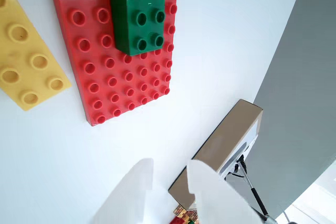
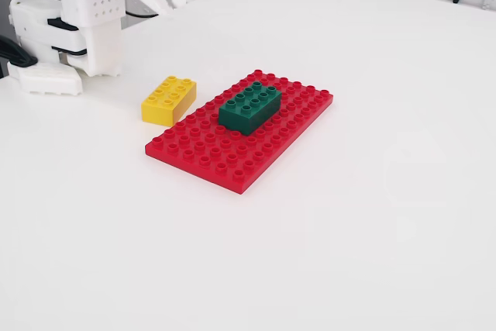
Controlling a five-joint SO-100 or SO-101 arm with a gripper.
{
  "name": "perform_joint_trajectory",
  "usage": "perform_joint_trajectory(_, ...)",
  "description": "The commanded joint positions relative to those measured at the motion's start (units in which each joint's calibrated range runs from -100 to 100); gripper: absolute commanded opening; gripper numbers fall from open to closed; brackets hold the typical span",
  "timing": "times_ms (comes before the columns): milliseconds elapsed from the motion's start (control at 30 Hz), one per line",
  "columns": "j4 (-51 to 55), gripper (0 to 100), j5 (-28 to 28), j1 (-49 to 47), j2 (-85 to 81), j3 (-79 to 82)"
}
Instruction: Put yellow lego brick onto the green one
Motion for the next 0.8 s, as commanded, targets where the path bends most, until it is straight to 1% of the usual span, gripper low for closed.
perform_joint_trajectory(0, 0.4, 10, -0.1, 0.3, 18.2, -16.8)
perform_joint_trajectory(133, 8.4, 10, -0.1, -0.3, 38.5, -36.4)
perform_joint_trajectory(233, 16.6, 10, 0.3, -0.3, 51.8, -50.2)
perform_joint_trajectory(300, 21.4, 11, 3.7, -0.6, 59.0, -56.2)
perform_joint_trajectory(333, 21.4, 11, 5.2, -1.1, 62.0, -57.2)
perform_joint_trajectory(400, 21.3, 11, 8.1, -0.6, 65.4, -56.8)
perform_joint_trajectory(433, 21.3, 11, 10.4, -0.3, 66.1, -55.6)
perform_joint_trajectory(500, 21.3, 11, 16.7, -0.5, 65.7, -52.1)
perform_joint_trajectory(567, 20.9, 11, 21.0, -0.6, 63.8, -48.1)
perform_joint_trajectory(733, 20.7, 11, 28.5, -0.8, 54.2, -37.5)
perform_joint_trajectory(767, 20.6, 12, 29.4, -1.2, 51.7, -35.2)
